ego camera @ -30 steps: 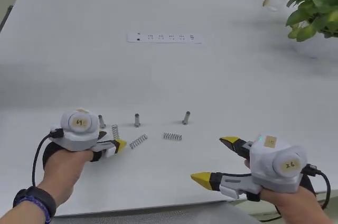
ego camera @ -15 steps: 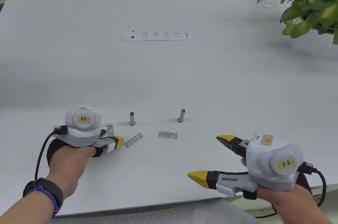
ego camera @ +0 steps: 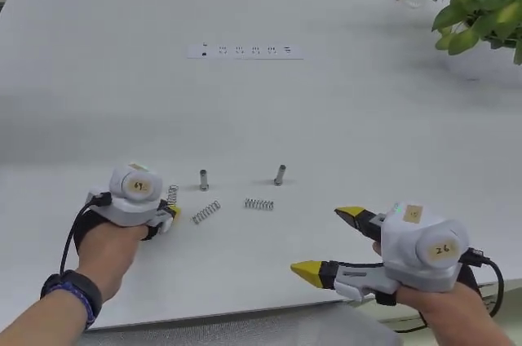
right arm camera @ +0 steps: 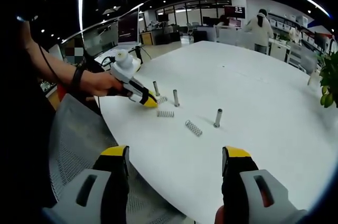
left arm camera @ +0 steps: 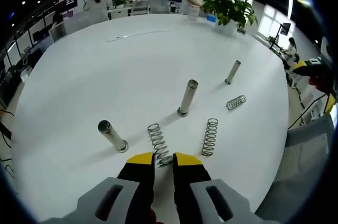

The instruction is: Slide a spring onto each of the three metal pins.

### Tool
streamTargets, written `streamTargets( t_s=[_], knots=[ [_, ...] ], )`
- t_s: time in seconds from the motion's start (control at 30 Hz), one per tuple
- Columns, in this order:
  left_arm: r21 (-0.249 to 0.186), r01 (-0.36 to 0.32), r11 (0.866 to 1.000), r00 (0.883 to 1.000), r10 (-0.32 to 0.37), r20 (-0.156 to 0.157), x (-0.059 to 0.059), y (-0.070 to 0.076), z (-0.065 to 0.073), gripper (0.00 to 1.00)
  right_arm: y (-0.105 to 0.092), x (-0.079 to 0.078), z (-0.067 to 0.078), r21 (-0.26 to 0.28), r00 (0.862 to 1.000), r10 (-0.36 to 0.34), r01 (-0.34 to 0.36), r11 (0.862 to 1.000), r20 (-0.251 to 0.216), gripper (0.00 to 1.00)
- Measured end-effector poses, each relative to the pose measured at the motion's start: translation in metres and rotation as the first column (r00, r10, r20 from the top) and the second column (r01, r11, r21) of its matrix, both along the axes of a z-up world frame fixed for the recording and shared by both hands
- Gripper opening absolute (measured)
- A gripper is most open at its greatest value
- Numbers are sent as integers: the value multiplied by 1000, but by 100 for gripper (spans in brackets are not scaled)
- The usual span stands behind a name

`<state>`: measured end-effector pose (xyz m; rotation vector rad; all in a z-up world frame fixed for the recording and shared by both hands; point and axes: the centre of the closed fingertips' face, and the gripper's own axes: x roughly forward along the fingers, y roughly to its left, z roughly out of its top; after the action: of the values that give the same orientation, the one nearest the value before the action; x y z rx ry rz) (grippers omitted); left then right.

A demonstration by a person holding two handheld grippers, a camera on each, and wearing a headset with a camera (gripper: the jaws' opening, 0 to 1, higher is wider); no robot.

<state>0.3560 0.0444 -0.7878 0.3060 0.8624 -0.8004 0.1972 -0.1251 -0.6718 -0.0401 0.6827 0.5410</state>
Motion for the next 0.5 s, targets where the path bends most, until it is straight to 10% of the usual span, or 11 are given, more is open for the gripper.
streamTargets(
  t_s=[0.5],
  knots=[
    [45,12,999,1000,-12,6,-3,19,-2,3,0,-3,0,-1,1000,-3,3,1000,3,70]
  ],
)
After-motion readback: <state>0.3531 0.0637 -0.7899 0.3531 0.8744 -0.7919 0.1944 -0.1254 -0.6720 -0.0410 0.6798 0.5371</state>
